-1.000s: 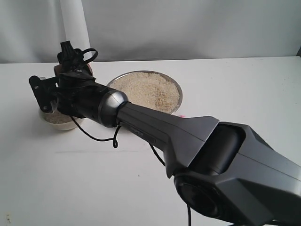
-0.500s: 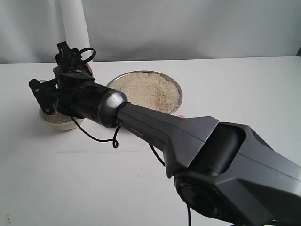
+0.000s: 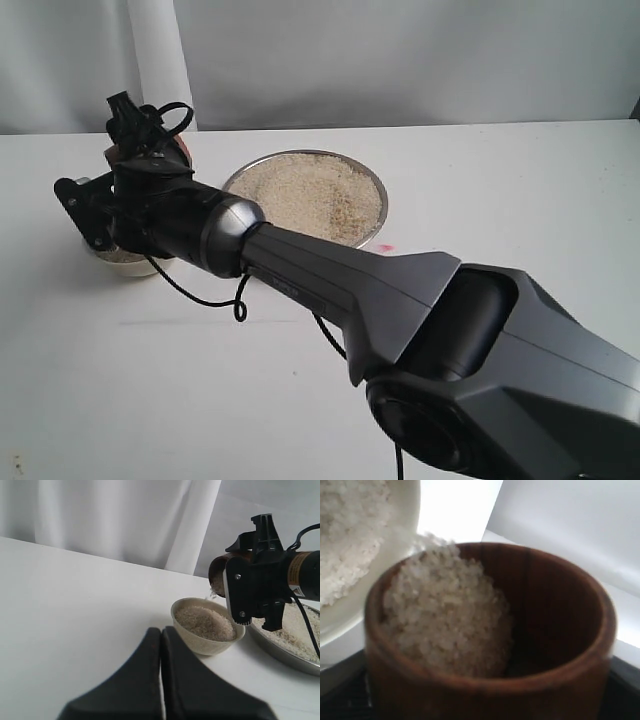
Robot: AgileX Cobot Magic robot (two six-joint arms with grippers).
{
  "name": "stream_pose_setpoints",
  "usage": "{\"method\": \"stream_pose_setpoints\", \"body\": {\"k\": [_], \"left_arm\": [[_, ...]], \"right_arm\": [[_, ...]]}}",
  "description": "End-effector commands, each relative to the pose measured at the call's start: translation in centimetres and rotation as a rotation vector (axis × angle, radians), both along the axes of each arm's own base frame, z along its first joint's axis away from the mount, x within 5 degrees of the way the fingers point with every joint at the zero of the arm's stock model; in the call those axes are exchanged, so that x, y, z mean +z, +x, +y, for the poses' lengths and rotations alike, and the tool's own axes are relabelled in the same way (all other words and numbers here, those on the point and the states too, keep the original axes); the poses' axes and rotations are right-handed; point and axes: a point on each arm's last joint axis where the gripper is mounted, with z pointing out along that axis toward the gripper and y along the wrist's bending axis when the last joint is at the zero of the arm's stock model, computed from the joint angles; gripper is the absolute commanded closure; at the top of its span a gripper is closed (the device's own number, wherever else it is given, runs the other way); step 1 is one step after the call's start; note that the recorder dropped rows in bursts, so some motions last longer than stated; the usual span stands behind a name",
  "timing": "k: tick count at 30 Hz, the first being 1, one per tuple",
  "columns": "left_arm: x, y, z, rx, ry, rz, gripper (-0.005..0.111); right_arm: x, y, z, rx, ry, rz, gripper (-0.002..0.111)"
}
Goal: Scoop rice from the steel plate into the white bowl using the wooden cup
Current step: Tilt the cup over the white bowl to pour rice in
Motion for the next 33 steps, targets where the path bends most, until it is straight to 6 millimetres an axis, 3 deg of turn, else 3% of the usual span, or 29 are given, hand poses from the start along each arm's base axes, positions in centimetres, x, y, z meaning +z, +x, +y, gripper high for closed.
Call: {"method": "stream_pose_setpoints", "body": {"k": [1,7,14,33], "left_arm": [[0.0,0.0,0.0,-0.005,-0.007,-0.002,0.107],[0.0,0.0,0.0,-0.005,-0.007,-0.002,0.107],[0.0,0.0,0.0,-0.005,-0.007,-0.002,0.107],[0.0,0.0,0.0,-0.005,-0.007,-0.002,0.107]], "right_arm": [[1.3,0.0,0.1,0.015,-0.002,-0.047,0.108],[1.5,0.1,0.0,0.036,-0.063,-0.097,0.108],[-1.5,0.4,0.5,0.105,-0.202,-0.163,0.108],[0.0,0.4,1.0,0.186,-0.284,-0.314,0.108]]}}
